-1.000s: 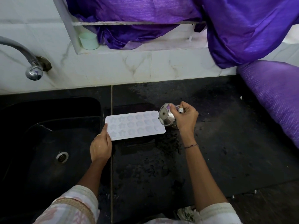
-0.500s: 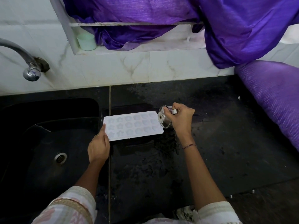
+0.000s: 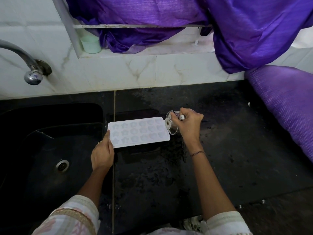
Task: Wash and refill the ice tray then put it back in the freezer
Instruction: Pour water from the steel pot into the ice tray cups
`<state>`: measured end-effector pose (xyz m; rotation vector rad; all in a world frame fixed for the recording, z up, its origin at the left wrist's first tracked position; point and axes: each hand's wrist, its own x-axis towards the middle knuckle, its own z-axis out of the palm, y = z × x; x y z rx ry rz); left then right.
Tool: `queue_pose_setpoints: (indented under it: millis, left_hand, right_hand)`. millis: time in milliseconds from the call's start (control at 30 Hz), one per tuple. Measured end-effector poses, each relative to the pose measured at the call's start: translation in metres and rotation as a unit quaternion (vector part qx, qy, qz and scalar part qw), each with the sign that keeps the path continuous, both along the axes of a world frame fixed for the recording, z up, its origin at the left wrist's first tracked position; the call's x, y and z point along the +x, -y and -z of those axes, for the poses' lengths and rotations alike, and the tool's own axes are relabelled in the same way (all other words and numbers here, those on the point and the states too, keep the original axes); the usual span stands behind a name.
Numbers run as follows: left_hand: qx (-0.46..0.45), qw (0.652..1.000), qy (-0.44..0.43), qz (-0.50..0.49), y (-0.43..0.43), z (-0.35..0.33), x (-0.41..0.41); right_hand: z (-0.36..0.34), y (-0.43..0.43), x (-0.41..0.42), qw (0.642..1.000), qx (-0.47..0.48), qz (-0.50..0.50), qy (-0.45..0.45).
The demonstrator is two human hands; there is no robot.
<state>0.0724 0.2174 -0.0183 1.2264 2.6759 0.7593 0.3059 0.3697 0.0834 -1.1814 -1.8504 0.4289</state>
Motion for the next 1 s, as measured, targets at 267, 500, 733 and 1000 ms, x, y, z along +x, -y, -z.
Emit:
queue_pose_setpoints:
  millis: [267, 500, 733, 1000]
  left_hand:
    - [0.006, 1.0, 0.004, -0.001, 0.0, -0.001, 0.001]
    - [0.021, 1.0, 0.013, 0.009, 0.002, -0.004, 0.003]
    - [-0.006, 1.0, 0.018, 0.023, 0.006, -0.014, 0.0]
    - [0.059, 0.998, 0.019, -0.021, 0.01, -0.034, 0.007]
  right_hand:
    - [0.0, 0.003, 0.002, 0.985, -0.072, 0.001, -0.159]
    - [-0.002, 0.013, 0.002, 0.94, -0.183, 0.028, -0.287]
    - [-0.003, 0.03, -0.018, 0.896, -0.257, 0.003, -0.362]
    - [-0.01, 0.053, -0.05, 0.868, -0.287, -0.046, -0.403]
